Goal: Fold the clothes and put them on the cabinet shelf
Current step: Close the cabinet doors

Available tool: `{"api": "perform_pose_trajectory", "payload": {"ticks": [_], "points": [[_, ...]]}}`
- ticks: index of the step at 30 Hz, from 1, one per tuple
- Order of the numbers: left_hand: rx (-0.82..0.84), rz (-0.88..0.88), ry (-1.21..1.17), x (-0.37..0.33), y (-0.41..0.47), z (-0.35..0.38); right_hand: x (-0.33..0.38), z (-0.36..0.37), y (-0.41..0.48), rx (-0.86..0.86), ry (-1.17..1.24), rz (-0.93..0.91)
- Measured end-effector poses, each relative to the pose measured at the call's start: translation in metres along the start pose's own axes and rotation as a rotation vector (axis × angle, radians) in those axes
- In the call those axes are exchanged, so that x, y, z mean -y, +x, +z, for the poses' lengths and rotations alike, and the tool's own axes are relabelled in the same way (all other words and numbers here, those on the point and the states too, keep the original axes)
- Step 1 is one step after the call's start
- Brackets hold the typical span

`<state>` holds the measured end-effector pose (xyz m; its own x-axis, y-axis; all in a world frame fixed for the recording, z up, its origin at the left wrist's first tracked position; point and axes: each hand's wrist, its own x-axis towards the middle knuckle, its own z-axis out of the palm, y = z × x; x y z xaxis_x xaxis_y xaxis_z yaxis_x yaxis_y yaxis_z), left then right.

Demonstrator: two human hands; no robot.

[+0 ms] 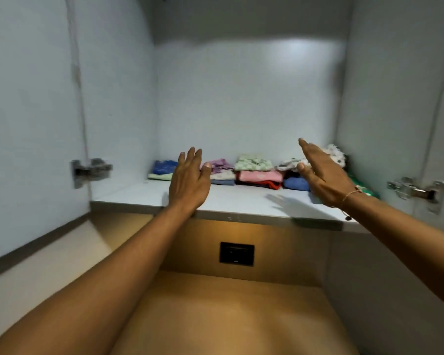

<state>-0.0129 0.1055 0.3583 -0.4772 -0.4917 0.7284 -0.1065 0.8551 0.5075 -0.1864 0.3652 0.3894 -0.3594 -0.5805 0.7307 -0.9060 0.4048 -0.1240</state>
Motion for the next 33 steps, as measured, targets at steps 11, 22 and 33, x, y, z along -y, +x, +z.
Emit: {"api": "perform_pose_trajectory", "payload": {"ticks": [11,22,33], "points": [[-0.566,-0.031,0.28,-0.027,-0.164,-0.273,0.268,0.002,0.031,-0.086,0.102,-0.667],[-0.57,-0.204,1.027,-0.028,-0.182,-0.412,0.513,-0.099,0.089,-0.376,-0.009,-1.153],[-0.452,-0.153,0.979,-0.01,-0.176,-0.415,0.554,-0.111,0.112,-0.37,-0.272,-1.171]]}}
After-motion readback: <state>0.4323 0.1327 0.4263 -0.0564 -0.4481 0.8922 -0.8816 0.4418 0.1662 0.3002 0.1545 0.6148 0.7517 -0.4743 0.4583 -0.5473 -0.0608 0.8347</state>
